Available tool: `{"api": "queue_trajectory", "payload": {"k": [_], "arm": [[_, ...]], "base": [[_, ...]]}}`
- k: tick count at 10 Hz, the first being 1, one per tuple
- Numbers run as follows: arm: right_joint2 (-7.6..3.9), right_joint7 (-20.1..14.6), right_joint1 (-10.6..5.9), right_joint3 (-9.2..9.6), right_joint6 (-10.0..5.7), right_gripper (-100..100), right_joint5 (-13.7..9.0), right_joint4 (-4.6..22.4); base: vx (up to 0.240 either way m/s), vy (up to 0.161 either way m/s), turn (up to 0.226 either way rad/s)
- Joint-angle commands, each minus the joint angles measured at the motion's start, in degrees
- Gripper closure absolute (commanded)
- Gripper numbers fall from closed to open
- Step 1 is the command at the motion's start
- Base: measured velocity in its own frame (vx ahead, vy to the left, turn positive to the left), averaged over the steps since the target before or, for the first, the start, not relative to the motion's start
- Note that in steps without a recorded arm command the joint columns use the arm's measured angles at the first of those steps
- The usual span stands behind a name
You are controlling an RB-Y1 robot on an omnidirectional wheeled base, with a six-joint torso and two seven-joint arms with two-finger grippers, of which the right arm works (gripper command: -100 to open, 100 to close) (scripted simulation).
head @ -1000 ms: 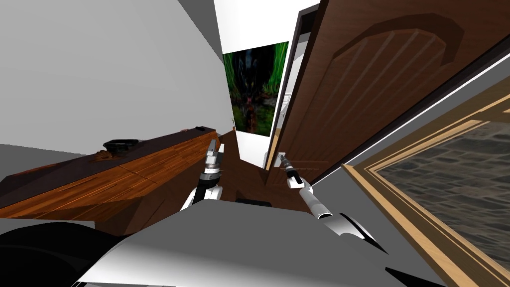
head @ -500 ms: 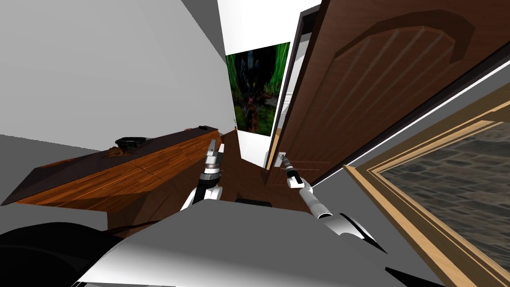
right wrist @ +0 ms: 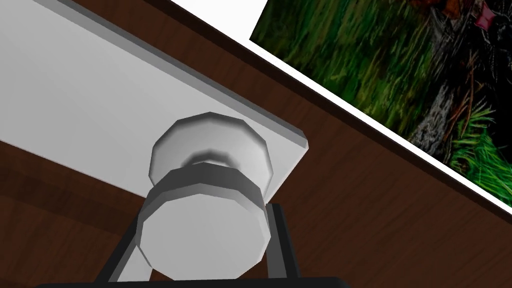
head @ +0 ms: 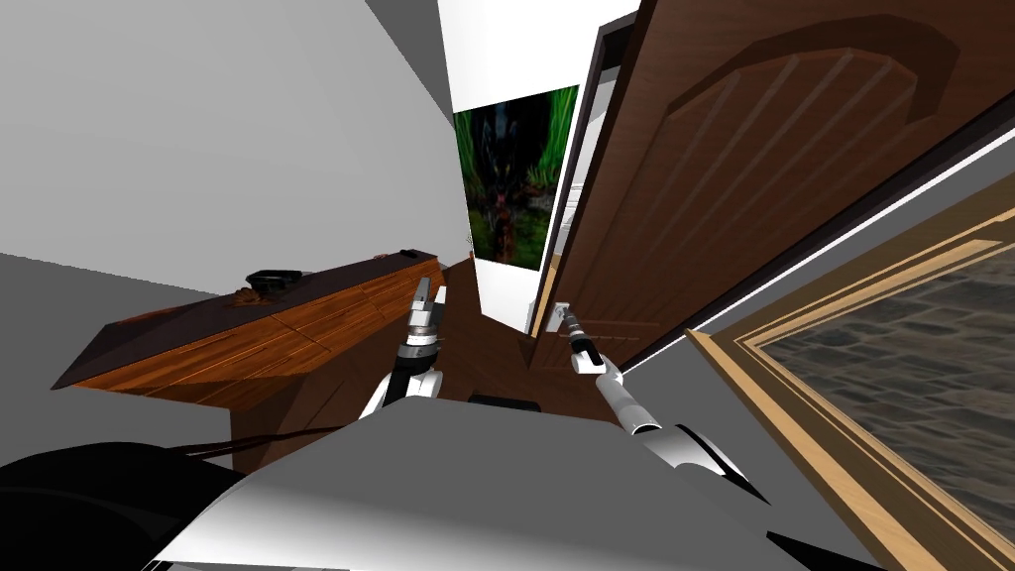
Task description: Pull the door open
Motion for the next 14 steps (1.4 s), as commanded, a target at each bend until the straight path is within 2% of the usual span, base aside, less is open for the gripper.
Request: {"api": "queue_trajectory", "payload": {"k": [1,4,5,6,9,10,11,12,14], "arm": [[0.39,-2.8,-0.05,0.00,0.02,100,-0.5,0.0],[0.54,-7.1,-0.09,-0.37,0.10,100,-1.5,0.1],[0.54,-7.4,-0.09,-0.37,0.10,100,-1.5,0.1],[0.62,-9.7,-0.12,-0.55,0.14,100,-1.9,0.1],[0.78,-14.0,-0.17,-0.93,0.23,100,-2.9,0.2],[0.78,-14.4,-0.17,-0.93,0.23,100,-2.9,0.2],[0.87,-16.7,-0.19,-1.12,0.28,100,-3.4,0.3],[0.87,-16.8,-0.19,-1.12,0.28,100,-3.4,0.3],[1.03,-20.5,-0.24,-1.51,0.37,100,-4.4,0.4]], "base": [[-0.028,-0.025,0.045],[-0.036,-0.026,0.057],[-0.025,-0.019,0.034],[-0.026,-0.018,0.045],[-0.033,-0.025,0.058],[-0.026,-0.017,0.027],[-0.029,-0.020,0.039],[-0.024,-0.017,0.027],[-0.035,-0.029,0.066]]}}
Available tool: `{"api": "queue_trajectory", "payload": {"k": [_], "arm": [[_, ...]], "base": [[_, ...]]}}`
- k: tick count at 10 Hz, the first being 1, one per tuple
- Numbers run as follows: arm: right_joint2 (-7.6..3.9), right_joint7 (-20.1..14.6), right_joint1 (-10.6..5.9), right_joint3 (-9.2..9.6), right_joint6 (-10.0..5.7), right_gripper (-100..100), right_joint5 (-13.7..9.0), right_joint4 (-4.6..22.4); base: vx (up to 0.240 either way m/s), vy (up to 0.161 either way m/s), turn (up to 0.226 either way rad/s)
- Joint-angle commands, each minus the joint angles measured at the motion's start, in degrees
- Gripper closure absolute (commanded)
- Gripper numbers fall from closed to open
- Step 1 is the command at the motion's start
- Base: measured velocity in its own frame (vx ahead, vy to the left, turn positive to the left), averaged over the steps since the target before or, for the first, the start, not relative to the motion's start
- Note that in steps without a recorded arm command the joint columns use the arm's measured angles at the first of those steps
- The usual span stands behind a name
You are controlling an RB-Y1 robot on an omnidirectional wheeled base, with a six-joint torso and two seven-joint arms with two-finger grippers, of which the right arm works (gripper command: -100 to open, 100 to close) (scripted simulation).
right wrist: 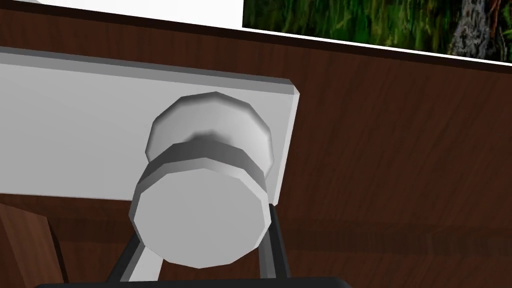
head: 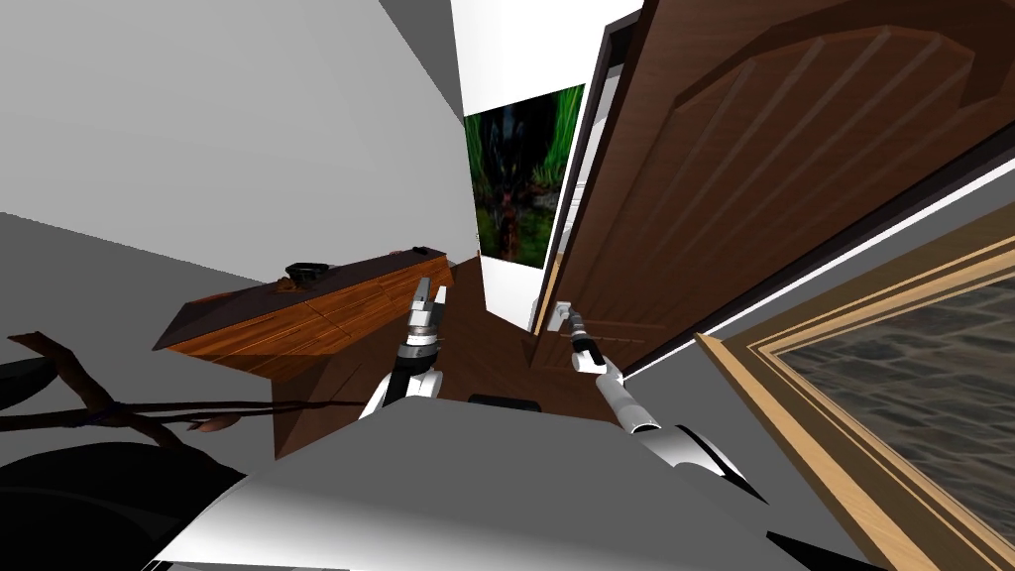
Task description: Pull the door open
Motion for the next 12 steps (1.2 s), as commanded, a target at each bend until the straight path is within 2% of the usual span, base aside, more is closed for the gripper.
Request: {"api": "queue_trajectory", "payload": {"k": [1,4,5,9,10,12], "arm": [[0.52,-2.3,-0.17,0.28,-0.24,100,-0.2,0.0],[0.68,-6.7,-0.22,-0.10,-0.15,100,-1.2,0.1],[0.68,-7.0,-0.22,-0.10,-0.15,100,-1.2,0.1],[0.93,-13.8,-0.29,-0.67,-0.01,100,-2.6,0.2],[0.93,-14.1,-0.29,-0.67,-0.01,100,-2.6,0.2],[1.10,-18.0,-0.34,-1.06,0.09,100,-3.6,0.3]], "base": [[-0.032,-0.029,0.054],[-0.028,-0.014,0.040],[-0.025,-0.015,0.041],[-0.033,-0.025,0.055],[-0.025,-0.008,0.018],[-0.041,-0.023,0.071]]}}
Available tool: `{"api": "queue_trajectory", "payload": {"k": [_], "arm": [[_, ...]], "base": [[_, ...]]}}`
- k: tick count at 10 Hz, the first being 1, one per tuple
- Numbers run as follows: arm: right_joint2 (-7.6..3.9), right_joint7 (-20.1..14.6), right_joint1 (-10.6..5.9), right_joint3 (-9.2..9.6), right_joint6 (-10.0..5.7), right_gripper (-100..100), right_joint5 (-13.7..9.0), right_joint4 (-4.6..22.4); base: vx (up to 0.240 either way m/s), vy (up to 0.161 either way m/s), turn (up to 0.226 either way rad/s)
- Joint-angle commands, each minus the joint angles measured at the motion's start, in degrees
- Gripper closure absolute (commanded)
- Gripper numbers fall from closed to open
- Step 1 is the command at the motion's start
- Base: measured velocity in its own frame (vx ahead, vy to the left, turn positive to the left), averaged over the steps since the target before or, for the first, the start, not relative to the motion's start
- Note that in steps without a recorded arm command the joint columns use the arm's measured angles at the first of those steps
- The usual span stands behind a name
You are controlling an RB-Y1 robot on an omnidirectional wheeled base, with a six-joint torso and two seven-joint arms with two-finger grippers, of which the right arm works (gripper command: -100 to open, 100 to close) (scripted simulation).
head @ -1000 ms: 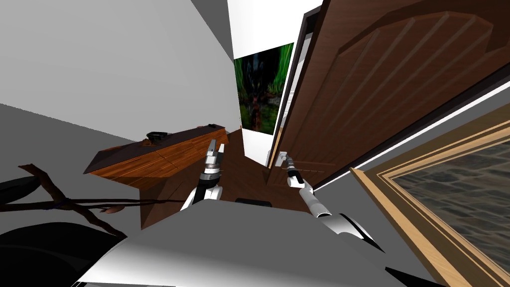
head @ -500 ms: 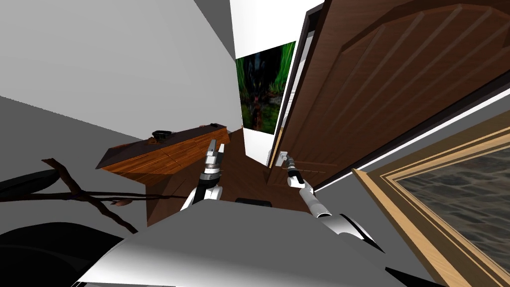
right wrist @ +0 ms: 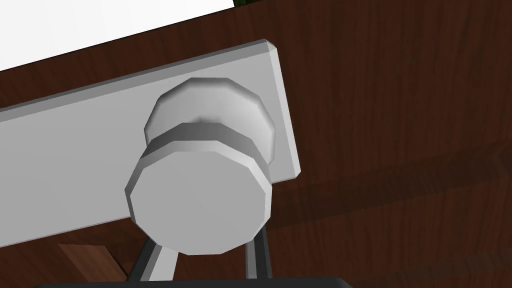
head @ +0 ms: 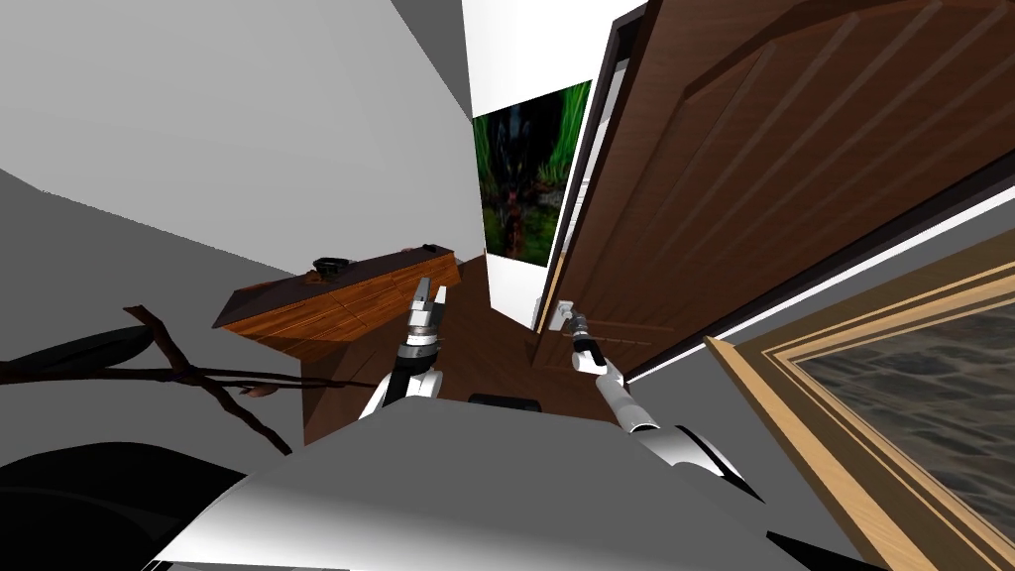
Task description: Pull the door open
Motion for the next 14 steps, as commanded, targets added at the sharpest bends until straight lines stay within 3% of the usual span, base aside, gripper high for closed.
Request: {"api": "queue_trajectory", "payload": {"k": [1,14], "arm": [[0.52,-2.1,-0.33,0.23,-0.11,100,-0.2,-0.6],[1.17,-19.4,-0.49,-1.23,0.27,100,-3.9,-0.2]], "base": [[-0.032,-0.027,0.042],[-0.031,-0.017,0.049]]}}
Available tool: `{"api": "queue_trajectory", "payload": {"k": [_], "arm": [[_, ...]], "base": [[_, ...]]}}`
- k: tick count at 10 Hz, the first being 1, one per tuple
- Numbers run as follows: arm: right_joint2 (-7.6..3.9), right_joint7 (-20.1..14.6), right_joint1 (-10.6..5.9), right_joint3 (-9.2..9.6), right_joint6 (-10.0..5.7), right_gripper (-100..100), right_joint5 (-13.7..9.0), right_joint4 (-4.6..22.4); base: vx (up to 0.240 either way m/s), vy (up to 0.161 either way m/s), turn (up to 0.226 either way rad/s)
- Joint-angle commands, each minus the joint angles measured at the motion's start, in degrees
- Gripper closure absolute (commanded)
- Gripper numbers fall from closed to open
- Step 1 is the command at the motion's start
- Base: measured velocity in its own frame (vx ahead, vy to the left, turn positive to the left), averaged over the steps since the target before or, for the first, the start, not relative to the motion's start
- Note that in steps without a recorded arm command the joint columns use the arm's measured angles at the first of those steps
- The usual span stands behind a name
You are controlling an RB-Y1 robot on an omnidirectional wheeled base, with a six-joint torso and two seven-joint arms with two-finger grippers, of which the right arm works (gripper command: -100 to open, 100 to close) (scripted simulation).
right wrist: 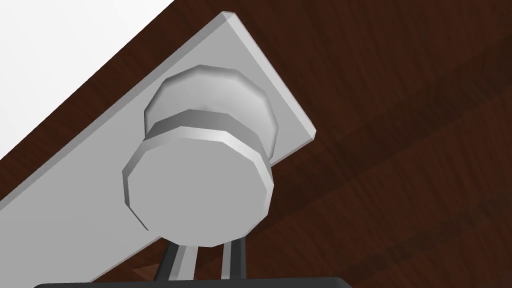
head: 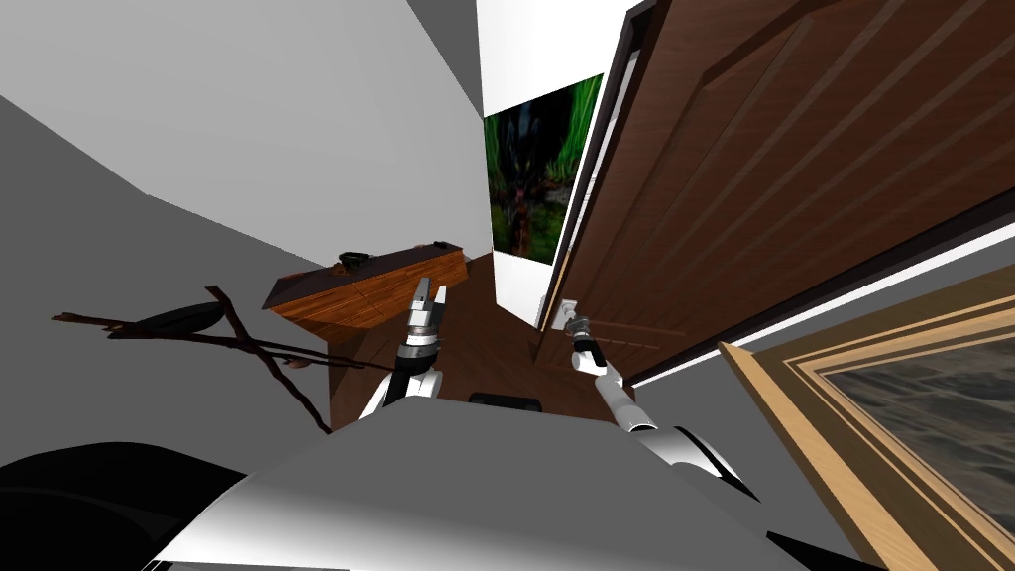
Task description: Pull the door open
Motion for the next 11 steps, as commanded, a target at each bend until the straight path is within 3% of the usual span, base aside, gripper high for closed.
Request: {"api": "queue_trajectory", "payload": {"k": [1,6,7,11], "arm": [[0.28,-1.7,-0.61,0.15,-0.25,100,-0.2,-0.7],[0.51,-7.9,-0.67,-0.37,-0.11,100,-1.5,-0.6],[0.97,-8.6,0.08,-0.71,0.81,-100,-2.5,-0.4],[2.66,-13.2,0.22,-1.45,1.07,-100,-5.2,-1.5]], "base": [[-0.033,-0.023,0.041],[-0.028,-0.013,0.050],[-0.094,-0.042,0.051],[-0.118,-0.047,0.063]]}}
